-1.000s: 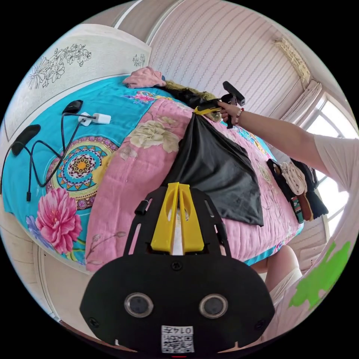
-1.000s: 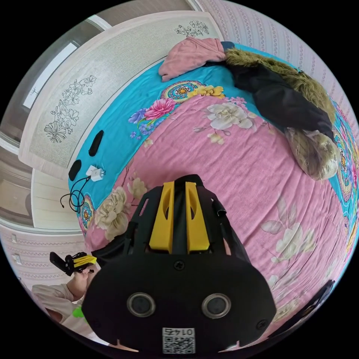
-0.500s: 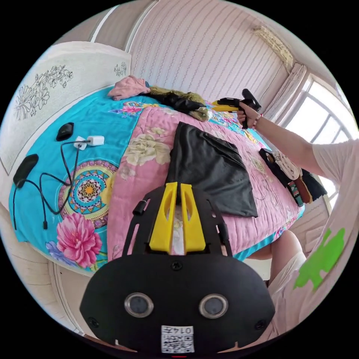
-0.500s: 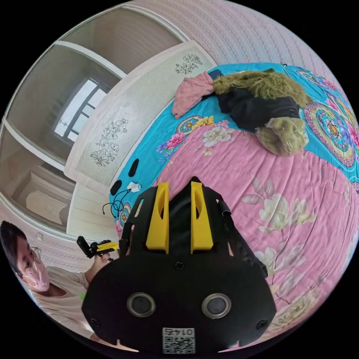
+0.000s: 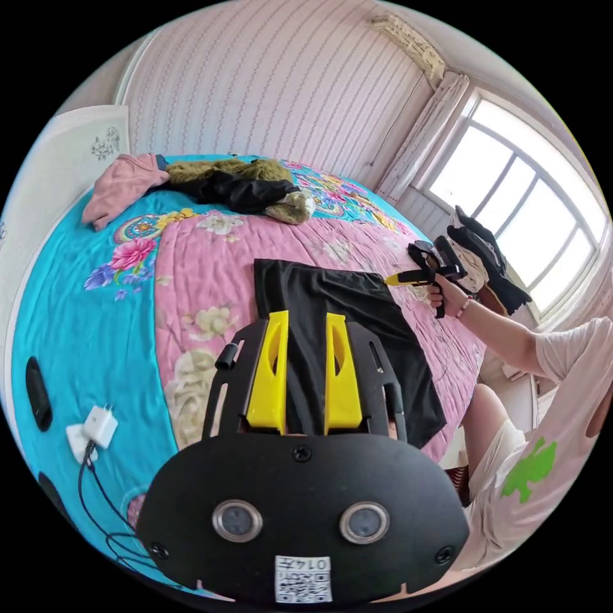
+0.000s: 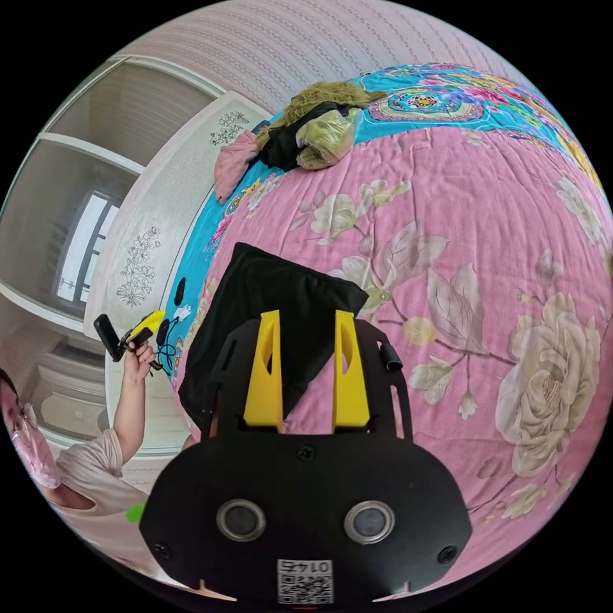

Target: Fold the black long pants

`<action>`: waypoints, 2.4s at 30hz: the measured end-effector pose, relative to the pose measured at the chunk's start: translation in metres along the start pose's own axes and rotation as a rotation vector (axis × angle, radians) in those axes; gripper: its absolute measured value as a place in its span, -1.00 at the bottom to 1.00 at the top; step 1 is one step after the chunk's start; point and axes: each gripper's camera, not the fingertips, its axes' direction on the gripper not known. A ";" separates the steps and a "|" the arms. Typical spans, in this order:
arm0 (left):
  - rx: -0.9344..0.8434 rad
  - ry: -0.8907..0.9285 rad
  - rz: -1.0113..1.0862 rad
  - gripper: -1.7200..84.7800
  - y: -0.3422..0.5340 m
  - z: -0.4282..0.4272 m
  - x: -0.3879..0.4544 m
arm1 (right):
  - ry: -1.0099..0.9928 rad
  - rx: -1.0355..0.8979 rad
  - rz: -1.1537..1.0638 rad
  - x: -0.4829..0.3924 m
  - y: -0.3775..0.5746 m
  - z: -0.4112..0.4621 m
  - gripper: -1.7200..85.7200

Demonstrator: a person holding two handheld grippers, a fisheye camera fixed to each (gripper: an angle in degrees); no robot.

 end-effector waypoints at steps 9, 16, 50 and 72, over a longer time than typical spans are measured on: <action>-0.240 -0.055 -0.064 -0.68 -0.109 0.148 -0.051 | -0.004 -0.041 -0.024 0.023 0.016 0.006 -0.68; -0.326 -0.113 -0.069 -0.66 -0.139 0.190 -0.070 | -0.016 -0.045 -0.045 0.032 0.041 0.000 -0.71; 0.220 0.147 0.042 -0.96 0.060 -0.063 -0.027 | 0.263 -0.171 -1.392 -0.305 0.486 0.015 -0.93; -0.234 0.039 0.184 -0.75 0.000 -0.007 0.033 | 0.476 -0.253 -1.247 -0.338 0.672 0.131 -0.92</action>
